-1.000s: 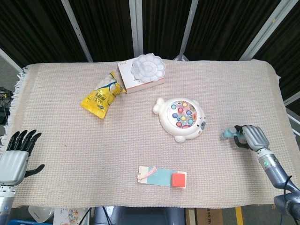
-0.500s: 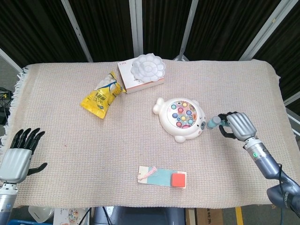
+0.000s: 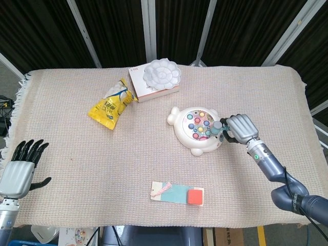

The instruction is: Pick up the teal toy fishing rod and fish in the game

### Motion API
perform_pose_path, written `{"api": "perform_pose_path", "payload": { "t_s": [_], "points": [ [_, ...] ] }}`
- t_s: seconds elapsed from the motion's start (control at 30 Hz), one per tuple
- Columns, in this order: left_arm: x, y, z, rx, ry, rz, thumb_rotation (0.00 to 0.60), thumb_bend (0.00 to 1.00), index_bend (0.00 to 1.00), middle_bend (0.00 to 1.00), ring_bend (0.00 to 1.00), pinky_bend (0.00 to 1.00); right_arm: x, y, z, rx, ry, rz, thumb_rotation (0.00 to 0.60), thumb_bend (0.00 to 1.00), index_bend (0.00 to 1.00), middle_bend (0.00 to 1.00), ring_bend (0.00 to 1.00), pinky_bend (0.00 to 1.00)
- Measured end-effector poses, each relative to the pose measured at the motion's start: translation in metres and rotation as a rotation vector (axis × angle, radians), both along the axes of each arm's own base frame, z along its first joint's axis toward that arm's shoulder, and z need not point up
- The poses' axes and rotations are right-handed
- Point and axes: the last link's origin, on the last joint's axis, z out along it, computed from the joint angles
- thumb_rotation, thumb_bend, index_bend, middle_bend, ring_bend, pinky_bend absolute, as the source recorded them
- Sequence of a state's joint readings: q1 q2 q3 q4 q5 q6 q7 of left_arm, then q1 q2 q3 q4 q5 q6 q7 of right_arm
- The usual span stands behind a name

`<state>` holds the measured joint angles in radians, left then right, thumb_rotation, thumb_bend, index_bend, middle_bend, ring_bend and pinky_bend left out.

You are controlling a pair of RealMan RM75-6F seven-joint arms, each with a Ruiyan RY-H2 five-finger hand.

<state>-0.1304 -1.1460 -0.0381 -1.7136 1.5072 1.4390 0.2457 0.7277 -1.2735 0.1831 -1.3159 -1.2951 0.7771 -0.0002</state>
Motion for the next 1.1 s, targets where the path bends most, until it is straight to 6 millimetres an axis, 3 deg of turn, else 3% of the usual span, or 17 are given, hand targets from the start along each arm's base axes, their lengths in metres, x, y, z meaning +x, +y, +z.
{"api": "perform_pose_path", "payload": {
  "t_s": [0.57,0.93,1.1],
  "points": [
    [-0.004,0.002,-0.003,-0.01,-0.004,0.007,0.6,0.08,0.12,0.07,0.0,0.0,-0.005,-0.008,-0.02,0.0,0.071,-0.031,0.6,0.78,0.9,0.75,0.6,0.5],
    [-0.004,0.003,-0.004,-0.012,-0.013,-0.003,0.6,0.09,0.12,0.07,0.0,0.0,0.012,-0.005,-0.008,-0.028,0.063,0.005,0.6,0.78,0.9,0.76,0.61,0.5],
    [-0.006,0.003,-0.005,-0.018,-0.013,0.002,0.6,0.09,0.12,0.07,0.0,0.0,0.014,-0.004,-0.013,-0.014,0.082,-0.002,0.6,0.78,0.9,0.76,0.61,0.5]
  ]
}}
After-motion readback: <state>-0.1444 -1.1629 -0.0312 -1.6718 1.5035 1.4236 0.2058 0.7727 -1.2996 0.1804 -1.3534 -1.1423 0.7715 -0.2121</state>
